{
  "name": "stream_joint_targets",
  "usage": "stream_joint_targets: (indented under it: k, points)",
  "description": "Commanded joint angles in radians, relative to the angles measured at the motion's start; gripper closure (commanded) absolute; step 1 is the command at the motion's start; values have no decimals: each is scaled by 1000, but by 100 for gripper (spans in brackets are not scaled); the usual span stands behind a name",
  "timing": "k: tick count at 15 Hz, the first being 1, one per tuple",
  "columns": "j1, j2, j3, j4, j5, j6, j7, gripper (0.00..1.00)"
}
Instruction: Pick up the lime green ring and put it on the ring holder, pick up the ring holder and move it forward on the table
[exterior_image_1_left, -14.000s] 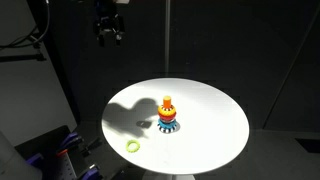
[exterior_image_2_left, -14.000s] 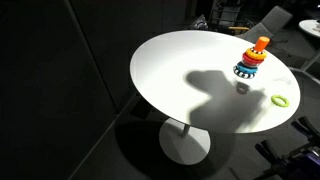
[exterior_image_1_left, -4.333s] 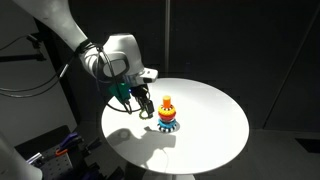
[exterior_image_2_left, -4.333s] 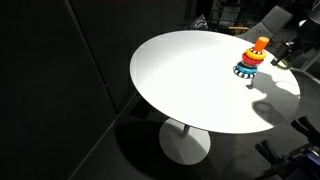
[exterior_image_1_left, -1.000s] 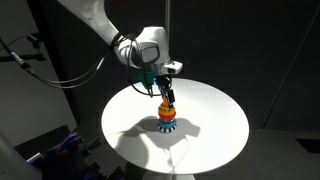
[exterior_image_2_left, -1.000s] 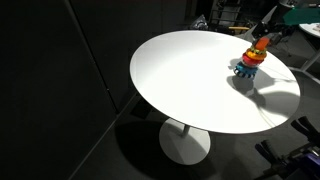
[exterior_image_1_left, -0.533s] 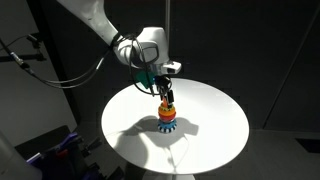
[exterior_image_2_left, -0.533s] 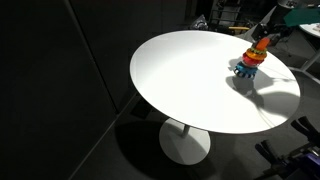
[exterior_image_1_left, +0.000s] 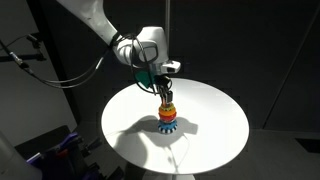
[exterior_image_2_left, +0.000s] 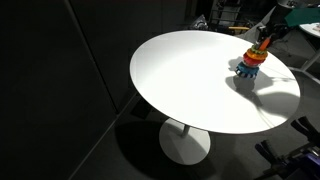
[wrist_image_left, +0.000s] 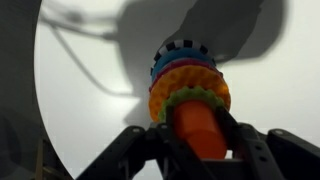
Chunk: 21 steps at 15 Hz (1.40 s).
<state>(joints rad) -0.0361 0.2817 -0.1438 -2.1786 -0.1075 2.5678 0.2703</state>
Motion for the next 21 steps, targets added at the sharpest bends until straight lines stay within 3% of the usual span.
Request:
stream_joint_targets:
  k: [1, 21]
  points:
    - [0, -50, 9, -52, -4, -11, -51, 81]
    - [-8, -346, 54, -372, -85, -28, -136, 81]
